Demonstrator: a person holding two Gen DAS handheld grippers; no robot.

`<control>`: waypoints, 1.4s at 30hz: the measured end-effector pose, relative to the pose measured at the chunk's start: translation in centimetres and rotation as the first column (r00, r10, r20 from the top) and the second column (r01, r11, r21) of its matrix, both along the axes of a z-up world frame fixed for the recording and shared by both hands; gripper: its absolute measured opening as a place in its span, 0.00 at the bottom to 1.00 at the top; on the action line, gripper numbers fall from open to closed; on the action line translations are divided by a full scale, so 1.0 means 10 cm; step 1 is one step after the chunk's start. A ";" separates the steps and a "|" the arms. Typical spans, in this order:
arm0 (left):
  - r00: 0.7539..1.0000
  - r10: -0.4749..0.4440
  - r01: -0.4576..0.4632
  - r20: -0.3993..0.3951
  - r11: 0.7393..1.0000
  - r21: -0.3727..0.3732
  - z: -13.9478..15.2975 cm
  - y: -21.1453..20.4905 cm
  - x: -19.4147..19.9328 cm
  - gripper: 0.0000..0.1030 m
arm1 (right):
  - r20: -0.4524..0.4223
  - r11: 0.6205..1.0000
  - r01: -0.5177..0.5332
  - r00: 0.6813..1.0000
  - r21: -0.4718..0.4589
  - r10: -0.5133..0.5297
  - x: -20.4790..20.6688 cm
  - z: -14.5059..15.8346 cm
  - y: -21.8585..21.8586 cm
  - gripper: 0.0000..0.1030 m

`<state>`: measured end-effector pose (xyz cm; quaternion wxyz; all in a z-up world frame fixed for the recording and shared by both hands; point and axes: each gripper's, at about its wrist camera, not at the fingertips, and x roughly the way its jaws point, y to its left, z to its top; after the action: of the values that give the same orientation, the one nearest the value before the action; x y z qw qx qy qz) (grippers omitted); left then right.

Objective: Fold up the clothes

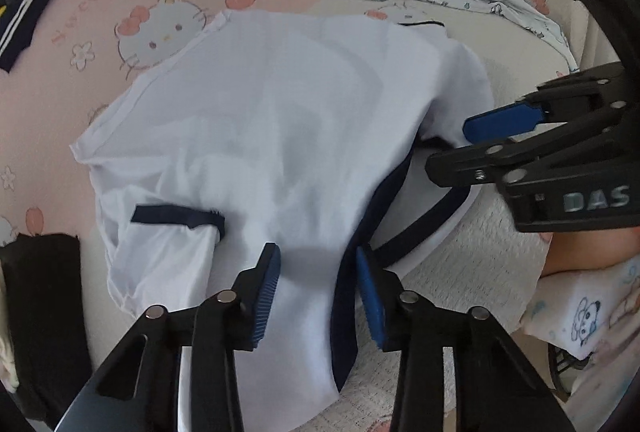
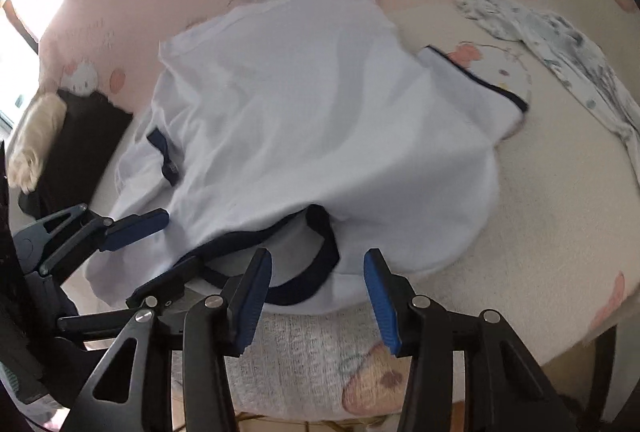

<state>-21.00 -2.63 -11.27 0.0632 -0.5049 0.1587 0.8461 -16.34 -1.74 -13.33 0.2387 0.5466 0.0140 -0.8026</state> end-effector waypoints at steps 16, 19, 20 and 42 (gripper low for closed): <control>0.999 0.050 -0.051 0.016 0.996 0.067 -0.07 -0.04 -0.04 0.34 | -0.126 0.984 0.017 0.992 0.178 0.006 -0.06 -0.13 -0.19 0.10; 0.998 0.063 -0.063 0.005 0.998 0.012 -0.08 -0.08 0.01 0.17 | -0.096 0.986 0.076 0.993 0.147 -0.062 -0.02 -0.09 -0.05 0.07; 0.998 0.064 -0.064 0.010 0.998 0.019 -0.08 -0.11 0.02 0.17 | -0.087 0.985 0.094 0.993 0.145 -0.082 0.00 -0.08 0.01 0.07; 0.993 0.118 -0.122 0.030 0.951 0.284 0.22 -0.54 0.27 0.18 | -0.080 0.999 0.038 0.996 0.021 -0.036 0.25 0.09 -0.06 0.42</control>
<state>-18.35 -8.02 -9.03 0.0848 -0.5047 0.0036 0.8591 -13.83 -2.33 -12.42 0.2166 0.5169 0.0226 -0.8279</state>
